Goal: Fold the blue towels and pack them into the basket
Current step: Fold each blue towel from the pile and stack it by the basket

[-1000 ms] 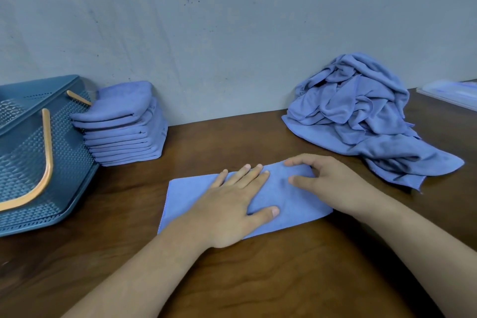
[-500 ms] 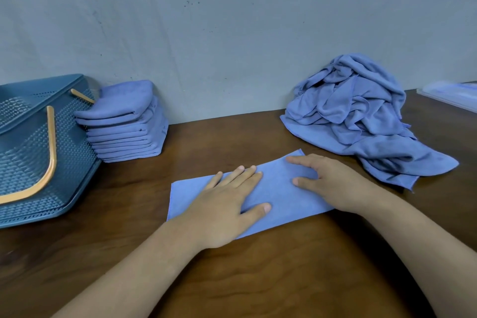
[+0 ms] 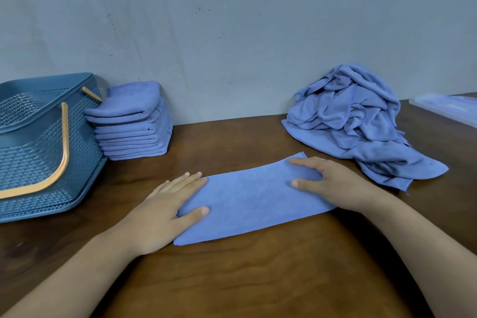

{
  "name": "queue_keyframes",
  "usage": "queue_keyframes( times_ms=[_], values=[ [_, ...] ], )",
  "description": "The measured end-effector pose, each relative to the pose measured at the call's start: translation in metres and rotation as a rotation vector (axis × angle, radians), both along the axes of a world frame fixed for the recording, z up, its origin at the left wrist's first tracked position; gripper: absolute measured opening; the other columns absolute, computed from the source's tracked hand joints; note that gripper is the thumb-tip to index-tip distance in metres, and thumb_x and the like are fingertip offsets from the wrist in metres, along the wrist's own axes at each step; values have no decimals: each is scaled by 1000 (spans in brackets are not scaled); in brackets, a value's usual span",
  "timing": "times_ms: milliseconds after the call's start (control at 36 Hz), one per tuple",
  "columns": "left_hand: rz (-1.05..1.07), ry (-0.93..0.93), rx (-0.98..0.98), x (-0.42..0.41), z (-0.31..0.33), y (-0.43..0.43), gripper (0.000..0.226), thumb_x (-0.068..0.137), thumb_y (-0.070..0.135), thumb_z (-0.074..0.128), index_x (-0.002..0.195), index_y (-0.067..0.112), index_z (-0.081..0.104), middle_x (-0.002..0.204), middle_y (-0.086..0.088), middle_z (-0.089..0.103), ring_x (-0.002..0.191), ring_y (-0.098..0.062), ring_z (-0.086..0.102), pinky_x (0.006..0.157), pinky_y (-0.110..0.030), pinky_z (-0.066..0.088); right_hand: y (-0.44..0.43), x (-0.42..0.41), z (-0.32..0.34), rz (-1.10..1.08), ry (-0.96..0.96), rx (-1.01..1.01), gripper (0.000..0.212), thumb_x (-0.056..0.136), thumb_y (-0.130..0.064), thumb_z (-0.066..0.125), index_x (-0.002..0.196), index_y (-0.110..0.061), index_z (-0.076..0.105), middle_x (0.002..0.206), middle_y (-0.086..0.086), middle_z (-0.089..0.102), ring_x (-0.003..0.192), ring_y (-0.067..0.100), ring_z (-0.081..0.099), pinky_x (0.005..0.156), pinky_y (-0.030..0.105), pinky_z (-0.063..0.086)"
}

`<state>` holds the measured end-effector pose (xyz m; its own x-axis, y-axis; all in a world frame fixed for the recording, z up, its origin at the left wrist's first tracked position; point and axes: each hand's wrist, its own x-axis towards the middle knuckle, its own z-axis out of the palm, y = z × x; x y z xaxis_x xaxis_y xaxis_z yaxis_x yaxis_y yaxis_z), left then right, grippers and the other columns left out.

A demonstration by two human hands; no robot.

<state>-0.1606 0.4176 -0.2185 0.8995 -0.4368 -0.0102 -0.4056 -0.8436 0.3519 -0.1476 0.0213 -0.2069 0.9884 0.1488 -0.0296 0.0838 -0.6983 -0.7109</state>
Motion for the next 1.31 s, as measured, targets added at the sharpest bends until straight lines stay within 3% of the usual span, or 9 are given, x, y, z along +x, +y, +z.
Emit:
queue_keyframes(
  times_ms=[250,472,583,639,750,889,1000,1222,1306],
  values=[
    [-2,-22,-53,4,-3,2,70,97,80,38,161,54,25,166,39,10,149,22,-10,128,-24,-1,18,7,18,-51,-59,51,50,90,-28,83,130,-54,66,130,-37,59,123,-16,50,101,18,42],
    [-10,-32,-129,5,-3,2,70,97,78,43,160,52,29,161,41,13,147,22,-4,128,-25,3,56,6,77,36,-35,-177,61,95,-24,74,142,-57,55,148,-34,45,133,-5,45,97,16,41],
    [28,-45,-339,9,-6,8,54,102,63,50,154,49,42,159,39,27,150,19,13,126,-24,17,89,0,97,86,27,-239,63,99,-21,65,148,-56,48,123,-44,46,83,-18,57,72,15,43],
    [106,-65,-489,13,-7,10,40,105,51,51,145,48,51,150,36,43,141,18,31,116,-18,32,106,-2,103,94,40,-274,63,99,-22,64,151,-53,47,105,-32,56,70,-19,56,66,14,42],
    [282,-101,-684,18,-4,12,23,109,28,53,124,42,63,122,26,64,116,10,56,99,-19,46,142,-3,99,162,38,-291,64,97,-21,64,154,-46,46,113,-20,64,87,-9,63,67,9,47],
    [312,-70,-720,18,-3,14,28,104,12,54,110,38,65,96,17,68,97,2,62,78,-18,43,176,-2,52,190,122,-144,68,96,-19,63,158,-40,42,110,-21,63,88,-6,60,73,12,45],
    [245,6,-691,17,-4,14,33,101,8,56,110,39,63,96,16,70,99,-4,64,86,-20,45,177,-3,18,103,90,7,65,93,-21,62,152,-46,48,83,-16,51,70,-4,54,71,17,39],
    [213,38,-601,17,-7,14,38,95,8,59,111,42,63,100,20,69,86,-9,60,80,-22,49,174,1,32,121,105,33,68,95,-17,66,154,-45,47,101,-23,70,86,-5,64,77,11,42],
    [216,42,-605,19,-7,15,37,96,9,60,112,43,63,99,21,70,89,-7,61,83,-22,49,177,2,48,118,63,34,67,97,-16,66,154,-44,47,127,-20,62,95,-22,57,78,3,43]
  ],
)
